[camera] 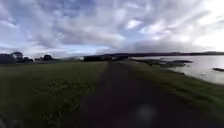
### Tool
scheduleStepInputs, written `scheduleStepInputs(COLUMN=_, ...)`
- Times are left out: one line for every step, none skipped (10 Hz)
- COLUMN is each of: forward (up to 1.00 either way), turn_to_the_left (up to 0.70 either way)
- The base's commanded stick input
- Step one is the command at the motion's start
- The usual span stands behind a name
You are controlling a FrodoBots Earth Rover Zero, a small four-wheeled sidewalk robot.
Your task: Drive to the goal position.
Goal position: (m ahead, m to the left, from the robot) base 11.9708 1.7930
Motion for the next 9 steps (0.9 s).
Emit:
scheduleStepInputs(forward=0.7, turn_to_the_left=0.0)
scheduleStepInputs(forward=0.7, turn_to_the_left=0.0)
scheduleStepInputs(forward=0.7, turn_to_the_left=0.0)
scheduleStepInputs(forward=0.7, turn_to_the_left=0.0)
scheduleStepInputs(forward=0.7, turn_to_the_left=0.0)
scheduleStepInputs(forward=0.7, turn_to_the_left=0.0)
scheduleStepInputs(forward=0.7, turn_to_the_left=-0.04)
scheduleStepInputs(forward=0.7, turn_to_the_left=-0.29)
scheduleStepInputs(forward=0.7, turn_to_the_left=-0.35)
